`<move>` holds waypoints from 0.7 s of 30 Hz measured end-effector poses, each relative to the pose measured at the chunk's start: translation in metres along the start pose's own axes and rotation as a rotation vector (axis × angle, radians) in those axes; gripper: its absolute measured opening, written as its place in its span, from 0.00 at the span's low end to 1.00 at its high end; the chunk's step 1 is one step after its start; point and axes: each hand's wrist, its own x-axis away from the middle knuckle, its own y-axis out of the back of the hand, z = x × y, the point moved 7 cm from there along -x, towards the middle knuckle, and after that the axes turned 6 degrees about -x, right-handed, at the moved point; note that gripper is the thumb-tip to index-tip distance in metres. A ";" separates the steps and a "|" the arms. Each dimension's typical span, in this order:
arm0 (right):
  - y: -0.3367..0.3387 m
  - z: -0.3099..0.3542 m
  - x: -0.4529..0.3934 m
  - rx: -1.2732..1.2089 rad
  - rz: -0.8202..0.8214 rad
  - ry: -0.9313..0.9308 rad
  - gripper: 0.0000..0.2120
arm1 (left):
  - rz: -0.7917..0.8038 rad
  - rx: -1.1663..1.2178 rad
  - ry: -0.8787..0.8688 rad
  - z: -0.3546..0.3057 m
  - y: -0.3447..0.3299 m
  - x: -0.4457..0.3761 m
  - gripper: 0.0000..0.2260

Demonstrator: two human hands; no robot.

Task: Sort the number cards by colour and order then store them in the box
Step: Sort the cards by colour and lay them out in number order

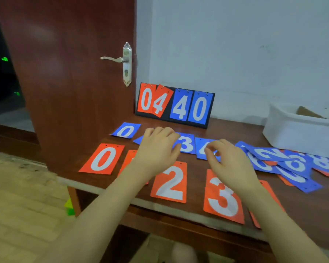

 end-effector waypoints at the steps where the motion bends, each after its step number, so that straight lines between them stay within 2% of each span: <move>1: 0.009 -0.020 0.003 0.014 -0.006 -0.037 0.10 | 0.006 0.010 -0.034 -0.019 -0.003 -0.011 0.21; 6: 0.056 -0.112 0.017 0.073 -0.082 -0.215 0.10 | 0.010 0.091 -0.184 -0.119 -0.027 -0.062 0.22; 11: 0.067 -0.210 0.023 0.040 0.002 -0.433 0.10 | 0.157 0.110 -0.247 -0.198 -0.073 -0.103 0.16; 15: 0.053 -0.252 0.018 0.117 0.221 -0.477 0.21 | 0.321 0.082 -0.271 -0.230 -0.123 -0.124 0.17; 17: 0.047 -0.263 0.015 0.215 0.309 -0.478 0.22 | 0.375 0.047 -0.279 -0.235 -0.144 -0.132 0.19; 21: 0.057 -0.278 0.015 0.428 0.265 -0.551 0.19 | 0.488 0.027 -0.264 -0.231 -0.177 -0.140 0.19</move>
